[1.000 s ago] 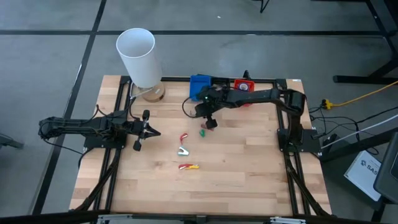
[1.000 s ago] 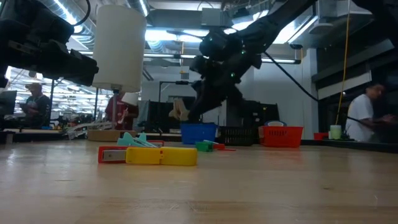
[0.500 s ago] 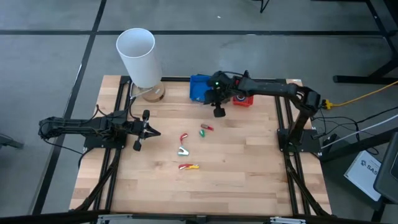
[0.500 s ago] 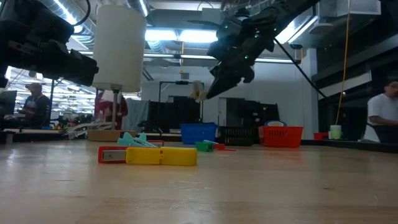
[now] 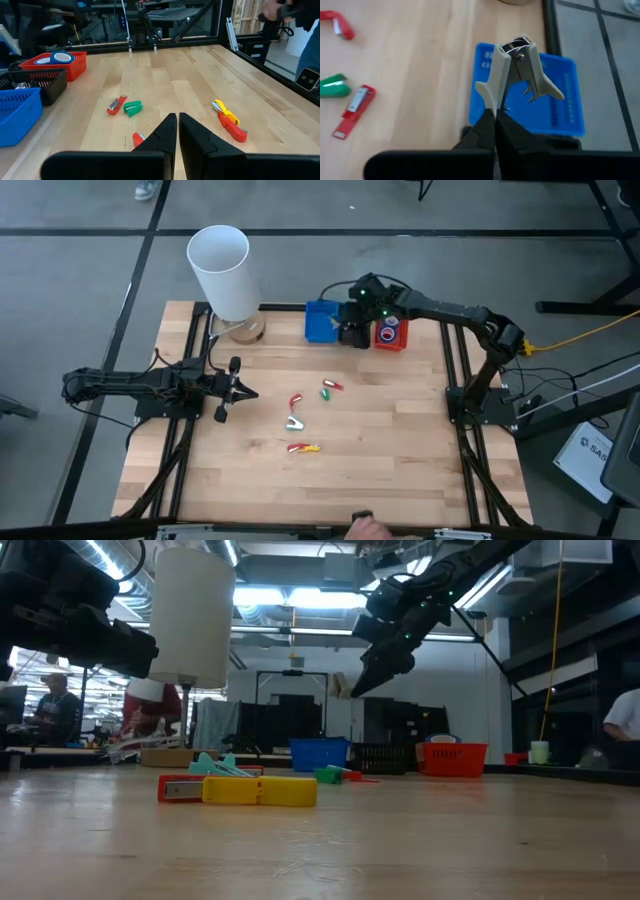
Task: Pick and place Stapler, Stapler remover, tape
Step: Put the gray staple remover into the black bin
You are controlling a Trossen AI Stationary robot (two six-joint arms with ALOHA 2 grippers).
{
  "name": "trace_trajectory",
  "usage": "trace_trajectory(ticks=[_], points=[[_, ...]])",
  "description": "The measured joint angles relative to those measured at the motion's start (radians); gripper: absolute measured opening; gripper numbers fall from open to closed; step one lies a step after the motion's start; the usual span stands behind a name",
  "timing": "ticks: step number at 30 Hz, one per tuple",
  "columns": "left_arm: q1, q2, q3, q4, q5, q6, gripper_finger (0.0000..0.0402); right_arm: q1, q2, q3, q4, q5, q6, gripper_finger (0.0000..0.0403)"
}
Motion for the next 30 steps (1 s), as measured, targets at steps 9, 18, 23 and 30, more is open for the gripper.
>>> trace_trajectory(ticks=[9, 18, 23, 30], points=[[0.000, 0.000, 0.000, 0.000, 0.000, 0.000, 0.0015, -0.129, 0.008, -0.035, 0.001, 0.003, 0.151, 0.0000], [0.000, 0.000, 0.000, 0.000, 0.000, 0.000, 0.0015, -0.199, 0.010, -0.042, -0.019, 0.003, 0.224, 0.0000], [0.000, 0.000, 0.000, 0.000, 0.000, 0.000, 0.0015, -0.212, 0.060, -0.042, -0.041, 0.002, 0.205, 0.0000], [0.000, 0.000, 0.000, 0.000, 0.000, 0.000, 0.0015, -0.211, 0.119, -0.042, -0.028, 0.074, 0.147, 0.0000]])
